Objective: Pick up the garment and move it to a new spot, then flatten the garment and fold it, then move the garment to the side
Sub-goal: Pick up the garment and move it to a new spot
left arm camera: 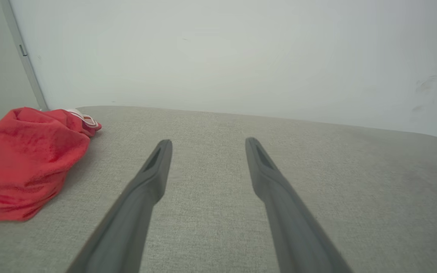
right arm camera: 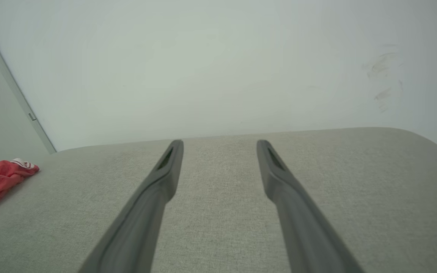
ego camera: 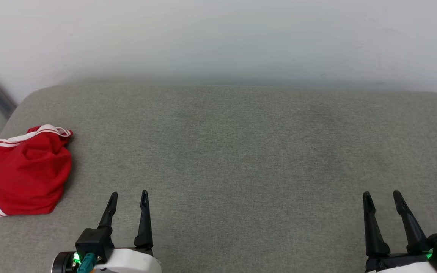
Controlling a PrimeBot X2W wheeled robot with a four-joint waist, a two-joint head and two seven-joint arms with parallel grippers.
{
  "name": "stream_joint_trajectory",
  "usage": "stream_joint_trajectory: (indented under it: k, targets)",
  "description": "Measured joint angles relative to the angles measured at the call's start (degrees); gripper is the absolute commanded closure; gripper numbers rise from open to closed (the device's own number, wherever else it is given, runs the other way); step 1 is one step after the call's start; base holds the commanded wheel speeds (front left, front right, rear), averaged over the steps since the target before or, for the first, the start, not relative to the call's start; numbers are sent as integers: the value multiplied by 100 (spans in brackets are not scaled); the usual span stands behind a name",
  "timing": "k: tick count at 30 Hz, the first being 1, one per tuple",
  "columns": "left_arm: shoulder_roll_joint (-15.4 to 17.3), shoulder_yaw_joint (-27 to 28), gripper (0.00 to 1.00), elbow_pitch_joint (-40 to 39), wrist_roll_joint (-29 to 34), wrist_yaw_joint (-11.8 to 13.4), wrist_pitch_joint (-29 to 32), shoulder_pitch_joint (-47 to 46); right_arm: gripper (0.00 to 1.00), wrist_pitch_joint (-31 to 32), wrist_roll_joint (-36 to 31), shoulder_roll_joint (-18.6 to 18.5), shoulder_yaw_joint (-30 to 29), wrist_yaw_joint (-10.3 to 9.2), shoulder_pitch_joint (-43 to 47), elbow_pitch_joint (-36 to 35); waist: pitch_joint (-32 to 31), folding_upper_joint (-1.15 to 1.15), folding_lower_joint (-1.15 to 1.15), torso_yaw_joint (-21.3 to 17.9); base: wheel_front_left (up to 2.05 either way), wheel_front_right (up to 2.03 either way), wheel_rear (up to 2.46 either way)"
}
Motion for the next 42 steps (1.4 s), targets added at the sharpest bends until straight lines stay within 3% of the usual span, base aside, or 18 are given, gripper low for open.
stream_joint_trajectory:
  k: [11, 42]
  targets:
    - [0, 71, 0, -45, 32, 64, 0, -59, 0, 0, -93, 0, 32, 0, -2, -68, 68, 0, 0, 511, 0, 0, 0]
    - [1, 210, 0, -96, -165, 428, 0, -269, 0, 0, -390, 0, 82, 0, -122, -223, 373, 0, 0, 2527, 0, 0, 0]
